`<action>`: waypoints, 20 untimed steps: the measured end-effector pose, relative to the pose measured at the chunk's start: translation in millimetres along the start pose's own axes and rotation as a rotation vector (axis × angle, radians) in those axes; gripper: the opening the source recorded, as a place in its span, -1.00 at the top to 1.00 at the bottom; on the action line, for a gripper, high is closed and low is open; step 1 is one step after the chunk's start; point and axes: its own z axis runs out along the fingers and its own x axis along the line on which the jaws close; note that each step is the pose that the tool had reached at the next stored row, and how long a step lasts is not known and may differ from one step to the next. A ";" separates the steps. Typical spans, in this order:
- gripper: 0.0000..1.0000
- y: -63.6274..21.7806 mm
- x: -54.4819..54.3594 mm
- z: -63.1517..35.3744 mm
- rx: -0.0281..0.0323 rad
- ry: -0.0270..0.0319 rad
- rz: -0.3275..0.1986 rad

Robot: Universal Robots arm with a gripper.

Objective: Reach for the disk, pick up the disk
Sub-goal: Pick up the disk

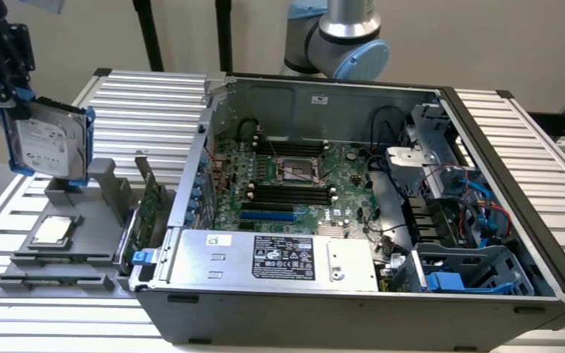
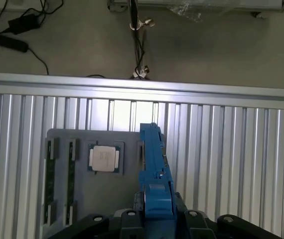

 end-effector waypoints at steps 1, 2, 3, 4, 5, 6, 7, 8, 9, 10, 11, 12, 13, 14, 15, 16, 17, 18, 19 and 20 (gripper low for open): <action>0.35 0.0 0.1 -1.1 0.0034 0.0002 -0.001; 0.35 -0.1 0.3 -2.0 0.0082 0.0004 -0.002; 0.35 -0.2 0.5 -2.8 0.0132 0.0006 -0.003; 0.35 -0.3 0.8 -3.5 0.0190 0.0009 -0.005; 0.35 -0.4 1.0 -4.2 0.0249 0.0013 -0.006; 0.35 -0.5 1.3 -4.9 0.0312 0.0015 -0.008; 0.35 -0.6 1.5 -5.6 0.0369 0.0018 -0.009; 0.35 -0.7 1.8 -6.4 0.0423 0.0021 -0.011; 0.35 -0.7 2.0 -7.1 0.0477 0.0024 -0.012; 0.35 -0.8 2.2 -7.9 0.0533 0.0025 -0.013; 0.35 -0.9 2.4 -8.8 0.0585 0.0028 -0.015; 0.35 -0.9 2.6 -9.9 0.0624 0.0030 -0.017; 0.35 -0.9 2.8 -11.2 0.0656 0.0031 -0.019; 0.35 -1.0 3.1 -12.9 0.0684 0.0031 -0.021; 0.35 -1.0 3.3 -15.1 0.0703 0.0031 -0.023; 0.35 -1.1 3.6 -17.6 0.0714 0.0030 -0.026; 0.35 -1.2 3.8 -20.2 0.0722 0.0030 -0.028; 0.35 -1.6 4.1 -23.1 0.0728 0.0027 -0.030; 0.35 -2.0 4.1 -25.5 0.0731 0.0023 -0.032; 0.35 -2.7 4.2 -27.6 0.0738 0.0013 -0.034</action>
